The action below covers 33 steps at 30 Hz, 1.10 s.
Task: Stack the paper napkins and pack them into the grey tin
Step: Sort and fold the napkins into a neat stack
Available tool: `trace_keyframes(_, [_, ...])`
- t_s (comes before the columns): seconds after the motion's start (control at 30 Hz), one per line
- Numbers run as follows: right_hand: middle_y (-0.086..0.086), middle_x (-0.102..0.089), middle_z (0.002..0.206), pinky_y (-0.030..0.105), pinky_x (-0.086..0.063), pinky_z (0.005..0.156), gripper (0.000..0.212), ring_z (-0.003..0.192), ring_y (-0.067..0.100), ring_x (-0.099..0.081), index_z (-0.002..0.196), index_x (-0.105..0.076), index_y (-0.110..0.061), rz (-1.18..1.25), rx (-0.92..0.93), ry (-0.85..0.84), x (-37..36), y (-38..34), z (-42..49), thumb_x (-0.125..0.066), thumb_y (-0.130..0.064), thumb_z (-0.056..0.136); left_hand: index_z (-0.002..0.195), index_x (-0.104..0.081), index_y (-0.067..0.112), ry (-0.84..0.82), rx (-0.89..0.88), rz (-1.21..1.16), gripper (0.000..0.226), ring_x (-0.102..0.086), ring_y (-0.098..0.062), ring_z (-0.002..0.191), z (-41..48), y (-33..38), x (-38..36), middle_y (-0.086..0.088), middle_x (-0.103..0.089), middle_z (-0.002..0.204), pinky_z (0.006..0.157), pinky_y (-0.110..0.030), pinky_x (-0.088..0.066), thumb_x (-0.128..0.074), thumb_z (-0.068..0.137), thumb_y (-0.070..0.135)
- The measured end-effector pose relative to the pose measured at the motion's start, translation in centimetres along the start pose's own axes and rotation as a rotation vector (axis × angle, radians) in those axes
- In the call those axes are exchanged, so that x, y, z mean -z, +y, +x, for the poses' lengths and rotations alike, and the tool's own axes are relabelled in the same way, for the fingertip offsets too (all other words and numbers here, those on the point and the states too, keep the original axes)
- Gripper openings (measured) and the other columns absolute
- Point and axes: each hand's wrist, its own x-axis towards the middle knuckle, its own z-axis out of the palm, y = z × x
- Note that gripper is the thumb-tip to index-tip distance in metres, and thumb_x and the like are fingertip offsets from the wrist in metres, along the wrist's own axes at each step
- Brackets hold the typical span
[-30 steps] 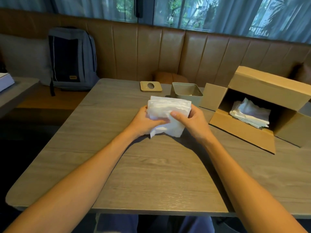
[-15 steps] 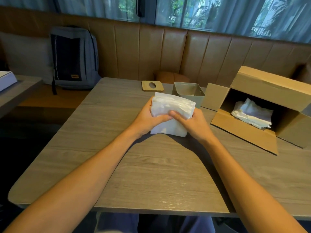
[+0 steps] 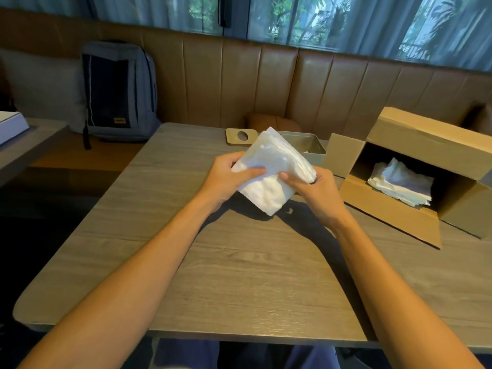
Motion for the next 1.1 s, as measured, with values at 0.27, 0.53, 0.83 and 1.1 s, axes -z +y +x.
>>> trace_keyframes(0.27, [-0.013,-0.072,0.098,0.024,-0.061,0.077,0.011,0.093,0.010,-0.070,0.105,-0.065,-0.038,-0.164,0.025,-0.140,-1.1,-1.2,0.8,-0.063,-0.041,0.095,0.115,-0.070,0.028,0.012,-0.125,0.040,0.034,-0.067,-0.010,0.104,0.2,1.4,-0.2,0.006,-0.071,0.113,0.082,-0.029,-0.059,-0.080,0.083,0.023])
trace_keyframes(0.53, [-0.010,-0.074,0.109,0.031,-0.060,0.084,0.025,0.100,0.008,-0.070,0.118,-0.065,-0.029,-0.056,-0.038,-0.045,-2.0,1.0,0.3,-0.062,-0.040,0.096,0.120,-0.063,0.018,0.008,0.191,-0.275,0.034,-0.071,-0.022,0.104,-0.6,-1.1,-1.3,-0.004,-0.075,0.110,0.082,-0.037,-0.061,-0.072,0.090,0.029])
trace_keyframes(0.83, [-0.004,-0.072,0.108,0.045,-0.061,0.083,0.023,0.101,0.014,-0.071,0.111,-0.065,-0.032,-0.014,0.053,0.184,-2.5,1.6,-0.1,-0.046,-0.042,0.105,0.122,-0.054,0.028,0.123,-0.016,-0.051,0.030,-0.066,-0.003,0.095,-1.0,-1.1,-3.1,0.011,-0.066,0.109,0.069,-0.017,-0.056,-0.065,0.095,0.031])
trace_keyframes(1.1, [-0.014,-0.065,0.091,0.020,-0.054,0.062,0.022,0.083,0.003,-0.065,0.104,-0.059,-0.027,-0.230,0.134,0.355,-3.5,1.0,0.2,-0.048,-0.047,0.102,0.129,-0.050,0.019,0.266,-0.161,0.169,0.040,-0.065,-0.013,0.097,-1.2,-1.3,-4.2,0.002,-0.064,0.113,0.074,-0.021,-0.056,-0.037,0.104,0.047])
